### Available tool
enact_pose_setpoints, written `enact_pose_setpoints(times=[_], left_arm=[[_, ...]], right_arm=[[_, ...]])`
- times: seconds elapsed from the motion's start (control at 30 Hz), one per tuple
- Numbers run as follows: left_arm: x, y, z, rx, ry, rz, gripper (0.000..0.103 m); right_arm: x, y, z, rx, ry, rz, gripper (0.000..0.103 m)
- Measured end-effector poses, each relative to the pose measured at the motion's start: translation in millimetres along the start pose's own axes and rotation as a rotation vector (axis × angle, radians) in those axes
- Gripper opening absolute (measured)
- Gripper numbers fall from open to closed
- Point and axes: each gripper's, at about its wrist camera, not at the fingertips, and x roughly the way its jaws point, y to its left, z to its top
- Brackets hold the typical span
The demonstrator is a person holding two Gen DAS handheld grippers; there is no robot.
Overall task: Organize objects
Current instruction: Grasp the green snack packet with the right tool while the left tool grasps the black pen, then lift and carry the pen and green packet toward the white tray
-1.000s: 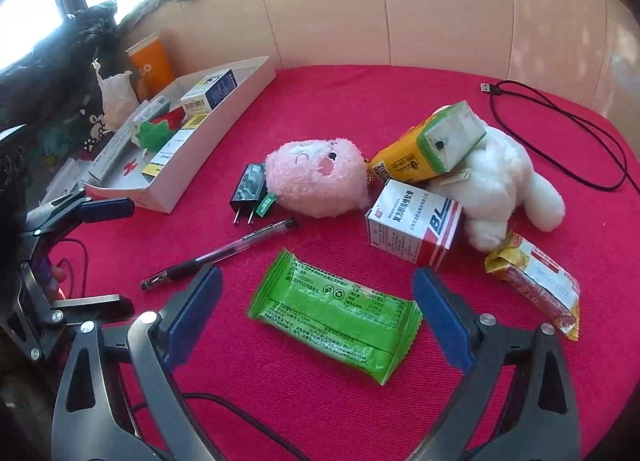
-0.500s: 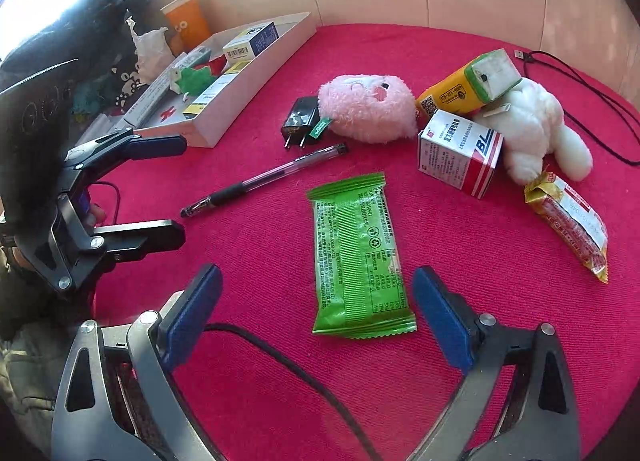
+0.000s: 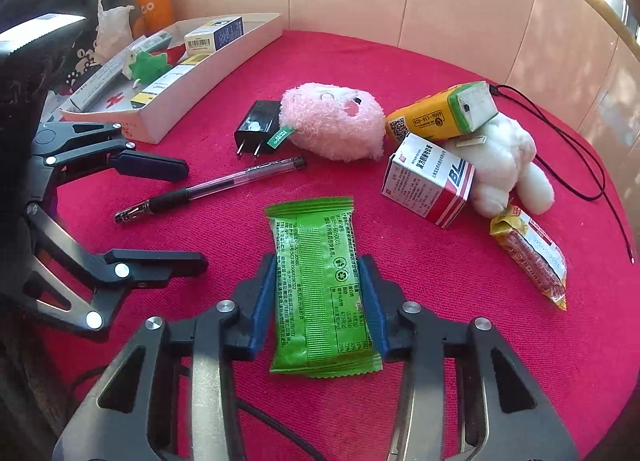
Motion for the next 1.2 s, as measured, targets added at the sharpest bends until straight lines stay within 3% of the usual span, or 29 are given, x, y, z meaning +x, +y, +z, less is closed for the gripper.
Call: enact_pose_setpoints(times=[0.07,0.17,0.27,0.33,0.53,0.7,0.87,1.2], left_arm=[[3,1,5,0.002,0.006,-0.007,0.072],[3,5,6,-0.007,0.002,-0.003,0.062],[1,8,4,-0.014,-0.004,-0.001,0.046],[-2,8,2,-0.008,-0.003,-0.008,0.029],[-6,1,-3,-0.001,-0.024,0.020,0.008],[-13,-5,-6,-0.003,-0.064,0.062,0.007],[-37,-8,-2,-0.012,-0.160,0.103,0.007],[-69,1,0,-0.074,-0.268,0.099,0.007]], right_arm=[[-2,-2,-3,0.013,-0.003,0.001,0.037],[-7,-5,-11,0.057,-0.020,0.001,0.037],[-12,-10,-18,0.114,-0.042,0.007,0.037],[-15,-13,-22,0.154,-0.051,0.011,0.037],[-23,-14,-27,0.202,-0.070,-0.002,0.037],[-39,-15,-25,0.217,-0.118,-0.021,0.037],[-62,-16,-21,0.241,-0.197,-0.050,0.037],[-87,-7,-11,0.243,-0.271,-0.085,0.037]])
